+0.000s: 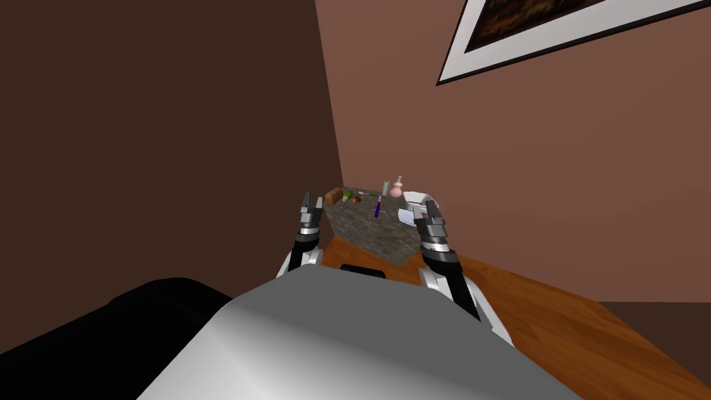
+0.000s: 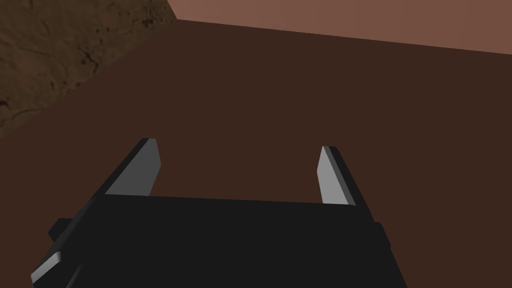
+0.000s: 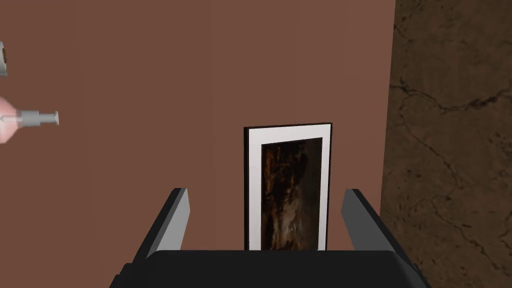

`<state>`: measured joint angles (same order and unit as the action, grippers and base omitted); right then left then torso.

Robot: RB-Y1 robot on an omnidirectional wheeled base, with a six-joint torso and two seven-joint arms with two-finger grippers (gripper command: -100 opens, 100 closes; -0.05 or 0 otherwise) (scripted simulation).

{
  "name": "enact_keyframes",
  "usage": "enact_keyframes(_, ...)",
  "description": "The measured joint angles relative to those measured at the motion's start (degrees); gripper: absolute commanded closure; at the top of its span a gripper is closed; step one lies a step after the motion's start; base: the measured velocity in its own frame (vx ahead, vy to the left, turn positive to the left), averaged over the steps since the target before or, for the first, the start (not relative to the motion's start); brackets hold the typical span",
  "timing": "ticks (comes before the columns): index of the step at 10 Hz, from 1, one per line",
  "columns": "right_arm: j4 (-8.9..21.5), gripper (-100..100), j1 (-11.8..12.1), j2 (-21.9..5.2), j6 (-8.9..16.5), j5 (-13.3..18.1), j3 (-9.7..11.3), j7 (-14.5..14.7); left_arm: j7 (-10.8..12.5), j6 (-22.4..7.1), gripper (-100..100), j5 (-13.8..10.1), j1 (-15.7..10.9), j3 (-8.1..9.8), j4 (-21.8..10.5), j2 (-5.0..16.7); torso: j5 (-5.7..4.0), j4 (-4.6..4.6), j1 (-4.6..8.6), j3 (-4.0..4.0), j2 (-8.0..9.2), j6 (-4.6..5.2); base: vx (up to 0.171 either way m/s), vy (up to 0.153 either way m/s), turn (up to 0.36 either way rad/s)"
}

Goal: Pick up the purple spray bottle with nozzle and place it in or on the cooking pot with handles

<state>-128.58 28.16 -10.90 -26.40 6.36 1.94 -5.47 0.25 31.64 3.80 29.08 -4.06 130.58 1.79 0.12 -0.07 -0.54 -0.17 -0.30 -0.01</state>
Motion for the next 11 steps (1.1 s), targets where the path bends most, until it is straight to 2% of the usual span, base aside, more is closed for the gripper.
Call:
enact_keyframes(4, 4.37, -100, -1.45, -3.05, 5.12, 4.23, -1.11, 4.05, 0.00, 0.00, 0, 0.00, 0.00, 0.00, 0.00, 0.00, 0.01, 0.01, -0.01, 0.03, 0.05, 0.00, 0.051, 0.156, -0.006)
enact_keyframes(5, 5.42, -100, -1.71, -4.43, 6.13, 4.60, -2.26, 4.38, 0.00, 0.00, 0, 0.00, 0.00, 0.00, 0.00, 0.00, 0.00, 0.02, 0.04, 0.05, 0.09, 0.01, 0.039, 0.135, -0.009)
enact_keyframes(7, 7.76, -100, -2.81, -5.03, 8.57, 6.85, -2.26, 6.56, 0.00, 0.00, 0, 0.00, 0.00, 0.00, 0.00, 0.00, 0.01, 0.02, -0.02, 0.04, 0.07, 0.00, 0.056, 0.154, -0.006)
enact_keyframes(8, 8.44, -100, -3.59, -6.14, 10.44, 7.67, -2.73, 7.25, 0.00, 0.00, 0, 0.00, 0.00, 0.00, 0.00, 0.00, 0.02, 0.02, -0.03, 0.04, 0.07, 0.00, 0.069, 0.161, -0.005)
enact_keyframes(9, 9.25, -100, -3.14, -6.78, 11.45, 8.63, -3.10, 8.18, 0.00, 0.00, 0, 0.00, 0.00, 0.00, 0.00, 0.00, 0.02, 0.01, -0.05, 0.02, 0.04, 0.01, 0.049, 0.101, -0.013)
enact_keyframes(11, 11.68, -100, -4.33, -7.38, 12.44, 9.86, -3.33, 9.52, 0.00, 0.00, 0, 0.00, 0.00, 0.01, 0.00, 0.01, -0.05, 0.03, 0.25, 0.07, 0.13, 0.00, 0.034, 0.093, 0.001)
